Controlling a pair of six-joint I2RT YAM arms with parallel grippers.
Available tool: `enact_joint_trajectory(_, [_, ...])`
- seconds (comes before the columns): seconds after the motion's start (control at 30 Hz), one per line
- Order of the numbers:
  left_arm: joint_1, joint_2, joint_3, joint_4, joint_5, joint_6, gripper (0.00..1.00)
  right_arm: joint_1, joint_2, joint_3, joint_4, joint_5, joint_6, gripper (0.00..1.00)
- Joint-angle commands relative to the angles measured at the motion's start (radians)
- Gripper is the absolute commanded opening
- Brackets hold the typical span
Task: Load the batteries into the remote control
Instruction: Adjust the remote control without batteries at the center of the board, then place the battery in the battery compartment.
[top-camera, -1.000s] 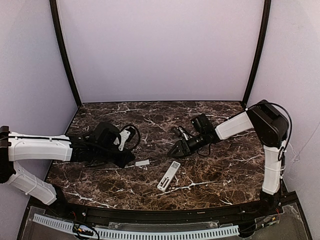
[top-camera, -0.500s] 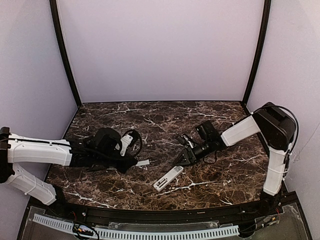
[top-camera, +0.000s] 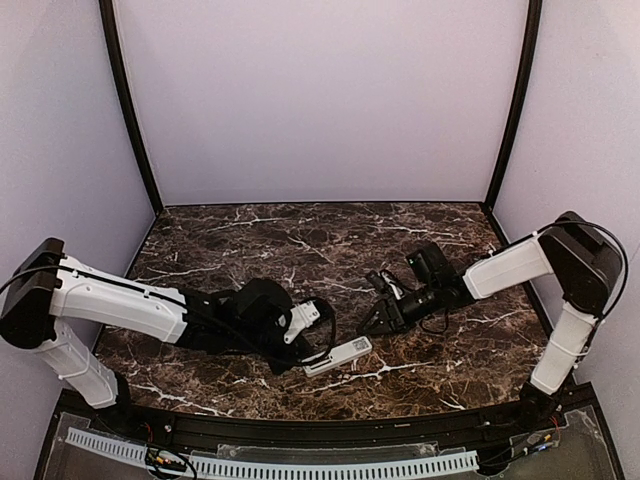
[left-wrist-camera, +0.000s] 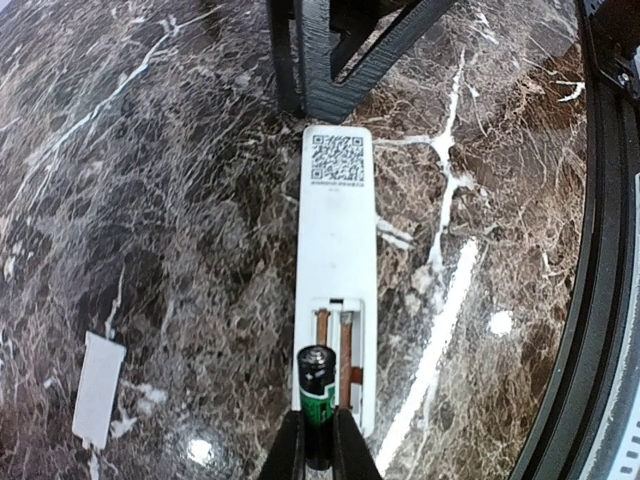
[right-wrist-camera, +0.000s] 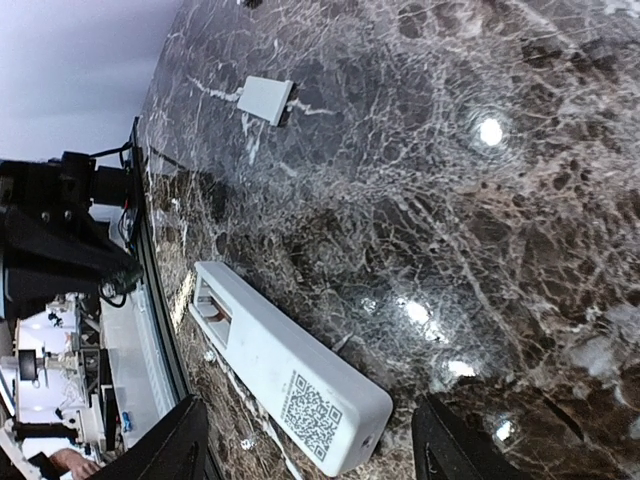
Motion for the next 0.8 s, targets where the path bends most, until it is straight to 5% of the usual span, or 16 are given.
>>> enact_joint_trajectory(0.0, [-0.022,0.071,0.097,-0.048,-0.002,0.123,0.05,0.003,-0.064,-0.018,-0.037,0.075,0.012,0.71])
enact_joint_trajectory(0.77, [-0.063,0.221,0.211,-0.135,-0.106,0.202,0.05,0.004,-0.137,-0.099,-0.07,0.081,0.021,0.68])
